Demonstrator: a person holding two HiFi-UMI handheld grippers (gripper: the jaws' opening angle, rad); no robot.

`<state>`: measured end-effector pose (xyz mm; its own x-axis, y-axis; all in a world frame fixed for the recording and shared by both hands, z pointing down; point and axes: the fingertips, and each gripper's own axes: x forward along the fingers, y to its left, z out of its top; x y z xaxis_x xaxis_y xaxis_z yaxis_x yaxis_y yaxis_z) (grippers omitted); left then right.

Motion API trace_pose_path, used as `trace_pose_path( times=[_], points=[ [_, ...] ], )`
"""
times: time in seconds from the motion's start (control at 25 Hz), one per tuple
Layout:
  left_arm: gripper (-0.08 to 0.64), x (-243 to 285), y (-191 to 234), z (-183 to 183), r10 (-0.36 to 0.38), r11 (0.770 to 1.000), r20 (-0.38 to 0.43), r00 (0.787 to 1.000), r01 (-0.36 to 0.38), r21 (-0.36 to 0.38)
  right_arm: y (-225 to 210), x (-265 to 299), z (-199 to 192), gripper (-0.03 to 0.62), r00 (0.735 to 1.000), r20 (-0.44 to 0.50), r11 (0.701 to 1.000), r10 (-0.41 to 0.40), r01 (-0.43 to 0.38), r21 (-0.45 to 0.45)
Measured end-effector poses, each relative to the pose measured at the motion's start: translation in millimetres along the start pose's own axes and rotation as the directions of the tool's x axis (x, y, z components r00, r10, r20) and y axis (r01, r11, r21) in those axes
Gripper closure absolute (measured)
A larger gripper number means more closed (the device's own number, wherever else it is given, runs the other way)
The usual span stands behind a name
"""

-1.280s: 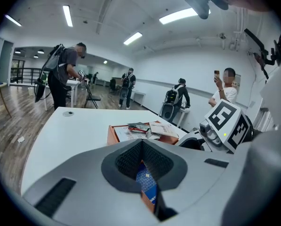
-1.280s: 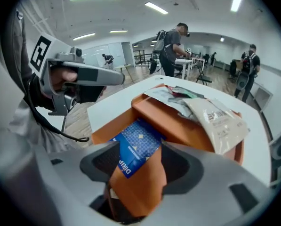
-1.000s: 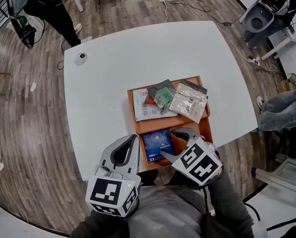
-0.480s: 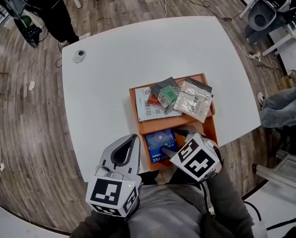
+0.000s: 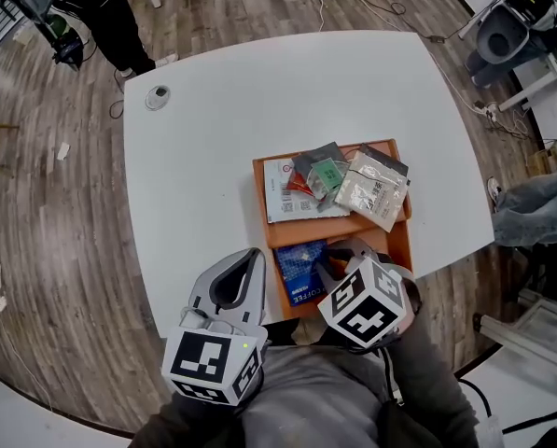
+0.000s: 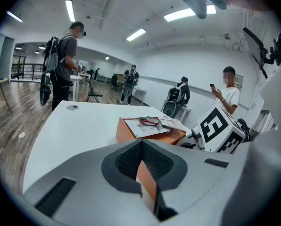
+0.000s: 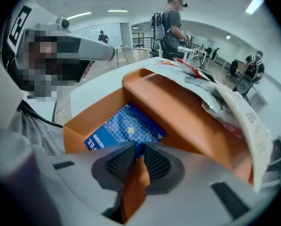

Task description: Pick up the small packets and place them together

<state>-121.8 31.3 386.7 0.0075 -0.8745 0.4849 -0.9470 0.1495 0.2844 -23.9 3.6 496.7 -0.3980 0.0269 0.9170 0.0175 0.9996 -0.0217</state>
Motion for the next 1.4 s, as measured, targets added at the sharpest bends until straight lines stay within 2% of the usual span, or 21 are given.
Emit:
trace_pose_path(
  times=[0.12, 0.24, 0.8, 1.12, 1.4],
  points=[
    [0.563, -1, 2, -1, 0.004, 1.000, 0.000, 1.000, -0.004, 0.005, -3, -2, 0, 0.569, 1.000, 0.009, 1.000, -0.008, 0.008, 0.006],
    [0.563, -2, 0, -2, -0.001, 1.000, -0.001, 1.000, 0.001, 0.008, -5, -5, 1, 0.586, 0.999, 0.029, 1.000, -0.023, 0.023, 0.011],
    [0.563, -13, -15, 2, 0.009, 1.000, 0.016, 1.000, -0.010, 0.024, -2, -43, 5, 0.589, 0.990, 0.121, 0.997, -0.070, 0.068, 0.021],
    [0.563, -19, -15, 0, 0.035, 0.999, 0.028, 0.999, -0.036, 0.030, -3, -66, 7, 0.589, 0.974, 0.200, 0.994, -0.109, 0.106, 0.028],
    [0.563, -21, -27, -20, -0.043, 0.999, 0.016, 0.999, 0.043, 0.005, -3, -68, 3, 0.589, 0.969, 0.224, 0.994, -0.109, 0.106, 0.027]
  ],
)
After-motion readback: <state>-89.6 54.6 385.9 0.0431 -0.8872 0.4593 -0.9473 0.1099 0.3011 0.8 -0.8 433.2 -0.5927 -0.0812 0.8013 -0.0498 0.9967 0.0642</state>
